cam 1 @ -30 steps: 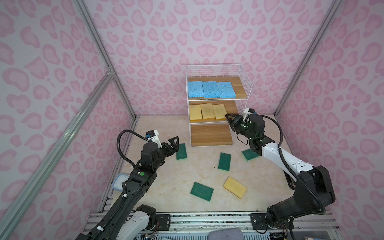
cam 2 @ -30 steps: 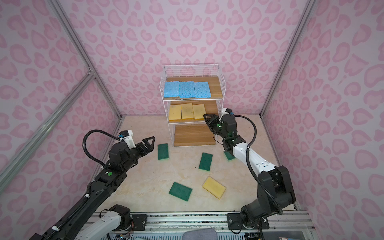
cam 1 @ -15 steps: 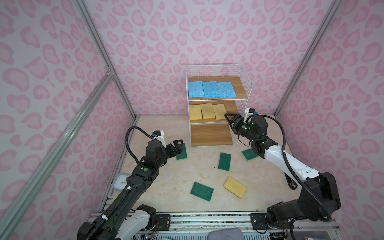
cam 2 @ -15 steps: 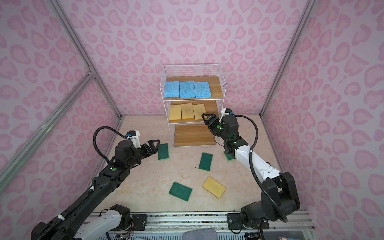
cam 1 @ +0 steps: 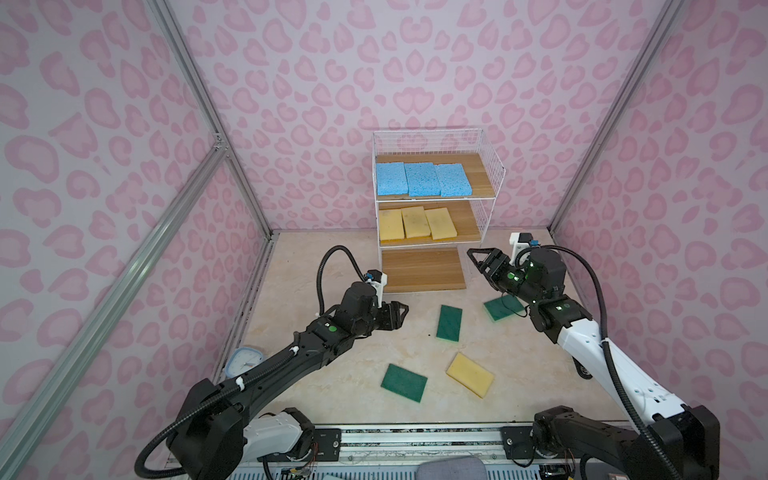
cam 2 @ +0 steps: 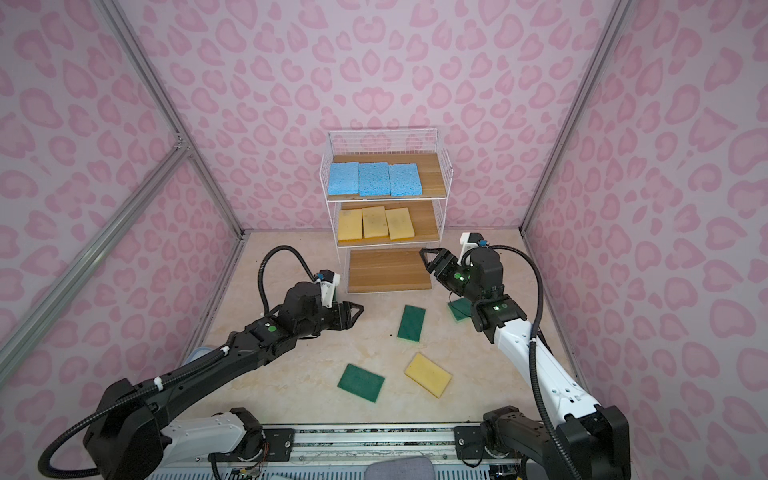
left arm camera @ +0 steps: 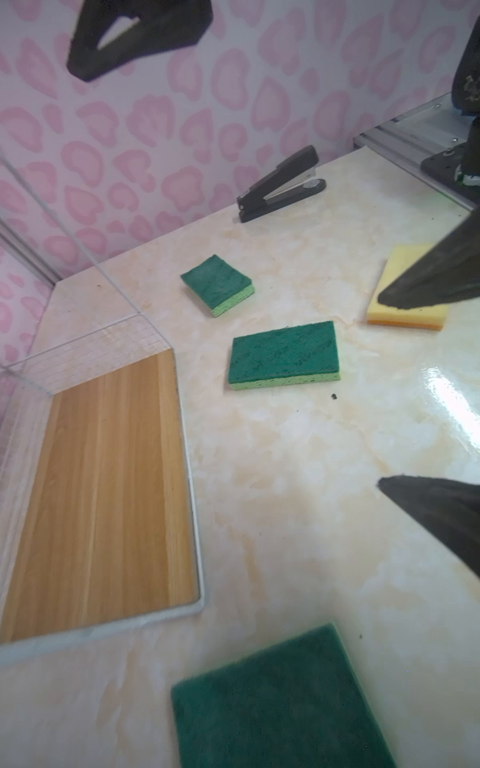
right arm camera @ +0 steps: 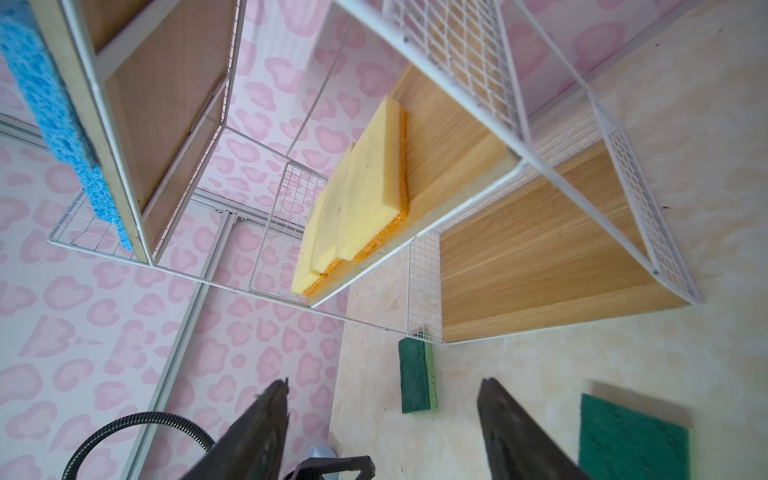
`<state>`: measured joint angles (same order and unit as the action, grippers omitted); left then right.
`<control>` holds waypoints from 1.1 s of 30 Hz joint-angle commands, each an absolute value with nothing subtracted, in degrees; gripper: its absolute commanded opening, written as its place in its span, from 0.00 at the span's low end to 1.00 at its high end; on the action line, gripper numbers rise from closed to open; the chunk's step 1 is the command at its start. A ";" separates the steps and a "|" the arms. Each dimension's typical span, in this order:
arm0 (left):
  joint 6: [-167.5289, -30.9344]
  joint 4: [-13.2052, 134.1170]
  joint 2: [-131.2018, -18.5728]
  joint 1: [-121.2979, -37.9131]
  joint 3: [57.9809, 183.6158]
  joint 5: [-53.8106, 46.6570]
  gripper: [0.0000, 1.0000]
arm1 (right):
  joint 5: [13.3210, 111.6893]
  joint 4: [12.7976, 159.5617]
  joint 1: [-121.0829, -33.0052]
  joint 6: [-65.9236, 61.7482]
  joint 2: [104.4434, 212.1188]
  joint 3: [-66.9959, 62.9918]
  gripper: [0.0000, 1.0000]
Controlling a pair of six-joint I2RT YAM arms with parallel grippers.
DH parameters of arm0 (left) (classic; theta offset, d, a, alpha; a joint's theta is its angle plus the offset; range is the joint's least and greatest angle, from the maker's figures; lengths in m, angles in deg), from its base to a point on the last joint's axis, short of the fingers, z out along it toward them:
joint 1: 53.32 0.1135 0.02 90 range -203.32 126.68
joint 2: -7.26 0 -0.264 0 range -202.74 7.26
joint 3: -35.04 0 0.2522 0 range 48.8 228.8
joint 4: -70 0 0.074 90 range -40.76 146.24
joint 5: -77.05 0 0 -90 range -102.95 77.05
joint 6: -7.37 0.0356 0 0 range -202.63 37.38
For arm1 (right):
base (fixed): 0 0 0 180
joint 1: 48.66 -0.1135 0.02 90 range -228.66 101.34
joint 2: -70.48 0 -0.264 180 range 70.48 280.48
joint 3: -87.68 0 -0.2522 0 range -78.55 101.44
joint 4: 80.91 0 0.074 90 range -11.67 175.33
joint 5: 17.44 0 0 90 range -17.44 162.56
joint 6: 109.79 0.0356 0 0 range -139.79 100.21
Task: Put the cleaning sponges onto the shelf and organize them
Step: 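Lower the left gripper onto the yellow sponge while the right withdraws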
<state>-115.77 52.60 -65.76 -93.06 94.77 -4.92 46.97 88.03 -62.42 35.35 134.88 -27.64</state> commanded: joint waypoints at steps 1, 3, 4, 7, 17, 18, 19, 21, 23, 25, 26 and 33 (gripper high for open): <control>-115.80 54.19 -70.46 -96.26 96.45 -4.12 0.62 | 43.99 84.80 -59.29 33.89 131.04 -31.31 0.73; -116.35 55.20 -73.71 -98.42 97.20 -3.91 0.59 | 42.06 83.83 -56.66 34.00 129.09 -33.31 0.72; -116.74 55.70 -75.38 -99.46 97.60 -3.73 0.58 | 40.91 83.23 -55.52 33.85 128.27 -34.25 0.72; -117.32 56.00 -79.69 -102.64 99.55 -3.62 0.56 | 38.18 81.56 -52.52 33.39 125.94 -37.43 0.72; -118.83 56.94 -88.09 -109.30 103.05 -3.10 0.53 | 32.96 79.28 -45.46 31.90 119.62 -45.59 0.71; -119.07 57.23 -88.81 -110.10 103.20 -3.34 0.52 | 32.61 79.20 -44.95 31.81 119.20 -46.09 0.71; -119.38 57.46 -89.56 -110.78 103.36 -3.82 0.52 | 32.19 79.28 -44.48 31.80 118.93 -46.54 0.71; -120.03 57.88 -91.00 -112.11 103.72 -4.76 0.50 | 31.82 79.30 -43.93 31.57 118.49 -47.07 0.71; -120.54 58.64 -92.27 -113.34 104.22 -5.23 0.49 | 31.69 78.96 -43.62 31.21 118.30 -47.30 0.71; -120.86 58.74 -93.57 -114.58 105.23 -6.33 0.48 | 31.68 78.73 -43.57 30.93 118.12 -47.27 0.71; -120.94 58.47 -94.16 -114.98 105.75 -6.82 0.48 | 31.65 78.66 -43.55 30.87 118.04 -47.41 0.71; -120.59 56.26 -97.88 -117.17 109.53 -8.00 0.44 | 31.62 77.86 -43.41 30.40 117.40 -47.47 0.71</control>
<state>-120.49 56.36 -96.86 -116.73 108.15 -6.84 32.22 78.15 -43.40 31.43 117.59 -46.96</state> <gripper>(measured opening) 0.445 0.710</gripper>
